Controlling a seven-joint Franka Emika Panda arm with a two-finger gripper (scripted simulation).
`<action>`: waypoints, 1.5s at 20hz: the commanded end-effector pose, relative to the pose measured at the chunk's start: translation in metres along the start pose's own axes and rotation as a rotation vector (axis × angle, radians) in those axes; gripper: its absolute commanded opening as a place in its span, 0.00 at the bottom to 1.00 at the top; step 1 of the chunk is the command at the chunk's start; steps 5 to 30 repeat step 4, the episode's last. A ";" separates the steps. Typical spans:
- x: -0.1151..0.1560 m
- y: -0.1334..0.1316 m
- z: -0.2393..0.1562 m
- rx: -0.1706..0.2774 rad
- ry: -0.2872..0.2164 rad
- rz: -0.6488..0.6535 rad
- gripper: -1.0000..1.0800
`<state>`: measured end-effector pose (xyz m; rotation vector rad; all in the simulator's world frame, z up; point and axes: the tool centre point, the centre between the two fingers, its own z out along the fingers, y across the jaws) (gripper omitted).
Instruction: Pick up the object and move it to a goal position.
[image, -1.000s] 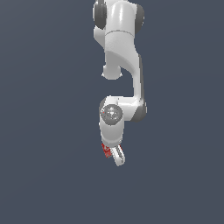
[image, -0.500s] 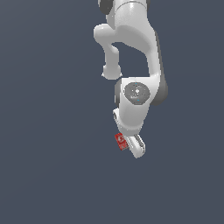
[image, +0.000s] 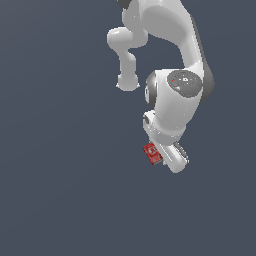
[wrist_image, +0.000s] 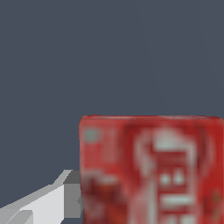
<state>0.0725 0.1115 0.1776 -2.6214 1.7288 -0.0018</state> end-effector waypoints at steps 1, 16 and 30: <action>-0.002 -0.001 -0.003 -0.002 0.000 0.002 0.00; -0.002 -0.001 -0.002 -0.002 0.000 0.001 0.00; -0.002 -0.001 -0.002 -0.002 0.000 0.001 0.00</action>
